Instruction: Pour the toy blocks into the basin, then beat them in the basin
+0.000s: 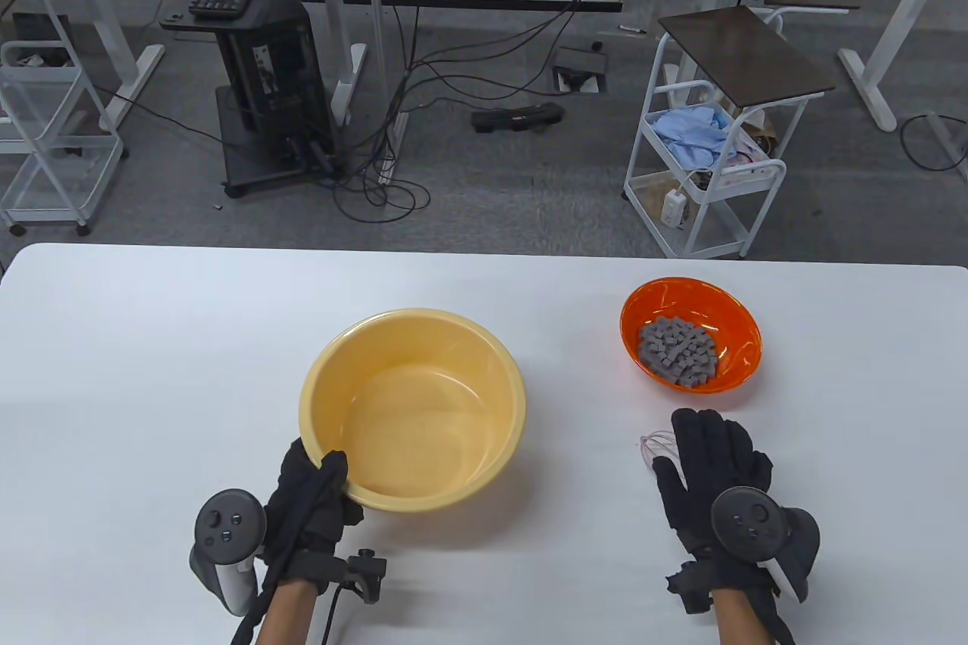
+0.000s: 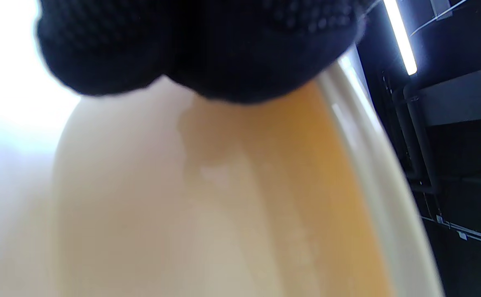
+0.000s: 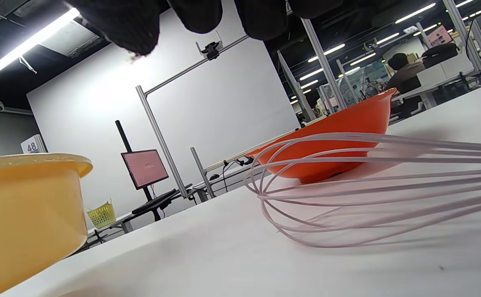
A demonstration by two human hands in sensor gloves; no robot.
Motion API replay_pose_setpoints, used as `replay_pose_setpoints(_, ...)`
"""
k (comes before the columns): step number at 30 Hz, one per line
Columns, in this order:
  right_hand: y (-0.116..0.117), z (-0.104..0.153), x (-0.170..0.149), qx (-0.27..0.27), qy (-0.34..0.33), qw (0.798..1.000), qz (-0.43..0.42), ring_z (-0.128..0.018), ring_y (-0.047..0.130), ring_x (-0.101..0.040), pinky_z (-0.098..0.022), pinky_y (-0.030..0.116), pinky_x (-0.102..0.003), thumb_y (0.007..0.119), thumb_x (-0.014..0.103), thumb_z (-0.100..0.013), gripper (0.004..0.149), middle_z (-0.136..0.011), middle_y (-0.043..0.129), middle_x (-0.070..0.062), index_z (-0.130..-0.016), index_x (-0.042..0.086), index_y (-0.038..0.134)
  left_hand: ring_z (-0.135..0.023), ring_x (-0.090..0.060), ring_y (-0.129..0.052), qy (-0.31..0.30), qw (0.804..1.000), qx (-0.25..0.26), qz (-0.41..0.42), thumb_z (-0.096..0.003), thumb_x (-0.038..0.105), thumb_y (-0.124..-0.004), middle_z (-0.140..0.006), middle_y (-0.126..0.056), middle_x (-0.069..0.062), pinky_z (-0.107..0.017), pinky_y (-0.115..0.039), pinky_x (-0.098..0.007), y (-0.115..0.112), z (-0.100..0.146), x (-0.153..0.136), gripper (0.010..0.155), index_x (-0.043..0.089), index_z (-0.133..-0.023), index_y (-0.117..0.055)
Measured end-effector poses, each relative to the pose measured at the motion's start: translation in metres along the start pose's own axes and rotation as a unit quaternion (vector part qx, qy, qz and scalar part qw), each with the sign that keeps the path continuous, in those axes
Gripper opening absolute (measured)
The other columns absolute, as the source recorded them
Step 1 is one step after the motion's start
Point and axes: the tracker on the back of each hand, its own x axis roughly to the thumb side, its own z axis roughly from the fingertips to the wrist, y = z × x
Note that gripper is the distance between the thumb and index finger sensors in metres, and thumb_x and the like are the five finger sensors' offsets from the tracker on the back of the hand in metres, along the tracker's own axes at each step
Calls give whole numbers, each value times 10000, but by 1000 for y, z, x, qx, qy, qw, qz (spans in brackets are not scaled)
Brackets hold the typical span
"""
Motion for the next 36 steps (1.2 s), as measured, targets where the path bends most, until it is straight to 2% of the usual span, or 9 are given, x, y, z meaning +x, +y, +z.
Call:
replay_pose_setpoints(13,-6,1,-2,-10,4,1000,-17,-1069,264,-552,-714,176,-798,644,454,-669,614,-1238,339,-213,-1166,223,366,-229,-6,-1019,-3,993,-113,19,-652,266,-673,-461,-929,-129,-243,-975,-303,-51,7,-6,683,-238,-1020,-397)
replay_pose_setpoints(19,-8,0,-4,-14,7,1000,-24,-1067,287,-556,-713,188,-801,645,454,-669,617,-1237,344,-216,-1167,218,366,-263,-24,-1038,-6,990,-141,8,-657,267,-673,-490,-930,-143,-272,-981,-320,-61,8,-6,694,-239,-1026,-376)
replay_pose_setpoints(23,-9,0,-2,-9,14,999,-42,-1062,300,-566,-712,194,-803,644,452,-672,620,-1237,342,-224,-1168,209,362,-320,-70,-1072,17,986,-166,25,-666,275,-685,-548,-943,-165,-314,-981,-361,-63,10,-10,709,-234,-1039,-361)
replay_pose_setpoints(28,-14,-2,2,-5,19,999,-47,-1059,311,-571,-710,208,-807,643,454,-677,622,-1236,352,-233,-1171,203,361,-428,-171,-1101,23,979,-195,-57,-687,356,-659,-697,-954,-262,-376,-961,-432,-58,7,-3,734,-233,-1049,-412)
replay_pose_setpoints(31,-20,-7,0,-6,35,997,-63,-1055,324,-579,-712,234,-806,640,454,-681,625,-1232,361,-243,-1173,194,356,-562,-279,-1058,31,971,-202,-121,-711,402,-607,-852,-858,-369,-460,-901,-517,-44,3,12,760,-216,-1082,-368)
replay_pose_setpoints(34,-25,-16,-7,-7,68,994,-81,-1049,344,-582,-712,255,-806,642,449,-684,630,-1227,370,-257,-1175,180,354,-753,-433,-947,20,969,-171,-177,-725,430,-572,-980,-702,-448,-559,-798,-625,-27,0,26,780,-192,-1118,-312)
replay_pose_setpoints(36,-28,-24,-13,2,94,992,-85,-1047,350,-583,-716,274,-800,640,446,-689,635,-1224,369,-260,-1174,167,340,-833,-510,-876,-1,965,-148,-217,-727,435,-567,-1021,-637,-474,-581,-758,-664,-17,-2,36,780,-178,-1131,-303)
